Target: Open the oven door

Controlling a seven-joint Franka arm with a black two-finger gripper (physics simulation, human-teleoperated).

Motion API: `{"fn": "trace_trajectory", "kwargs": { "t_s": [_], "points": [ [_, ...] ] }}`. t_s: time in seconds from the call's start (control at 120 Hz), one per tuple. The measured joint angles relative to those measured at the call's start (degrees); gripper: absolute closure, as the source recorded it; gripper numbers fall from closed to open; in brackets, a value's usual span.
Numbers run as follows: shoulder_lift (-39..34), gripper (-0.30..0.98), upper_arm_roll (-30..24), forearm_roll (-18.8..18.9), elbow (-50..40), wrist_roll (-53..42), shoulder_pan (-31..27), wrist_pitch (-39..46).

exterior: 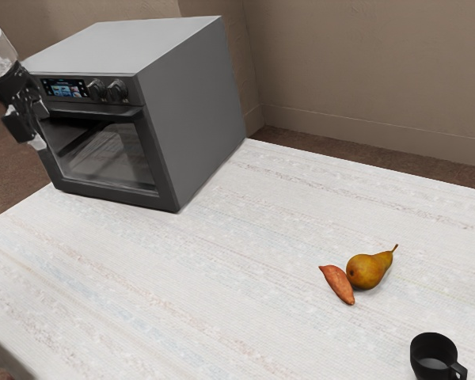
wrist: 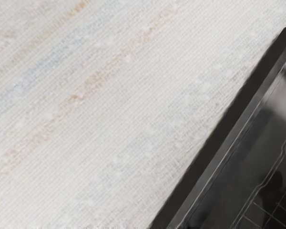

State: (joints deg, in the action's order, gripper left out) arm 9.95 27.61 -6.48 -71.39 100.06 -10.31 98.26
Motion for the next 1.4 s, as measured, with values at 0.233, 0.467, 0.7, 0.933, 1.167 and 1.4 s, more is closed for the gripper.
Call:
{"fn": "trace_trajectory", "kwargs": {
  "t_s": [0.233, 0.467, 0.7, 0.933, 1.167, 1.4],
  "points": [
    [1.24, 0.00, -0.12, -1.61, 0.30, -0.70, -1.80, 4.30],
    [4.89, 0.00, -1.82, -1.45, 0.35, -6.57, -2.76, 11.93],
    [6.48, 0.00, -4.68, -1.77, 0.35, -12.56, -5.82, 17.16],
    [6.70, 0.00, -5.28, -1.85, 0.35, -16.70, -6.53, 19.52],
    [6.97, 0.00, -5.89, -1.86, 0.32, -20.30, -6.52, 21.00],
    [6.99, 0.00, -6.08, -3.56, -1.67, -23.26, -7.32, 22.65]
  ]
}}
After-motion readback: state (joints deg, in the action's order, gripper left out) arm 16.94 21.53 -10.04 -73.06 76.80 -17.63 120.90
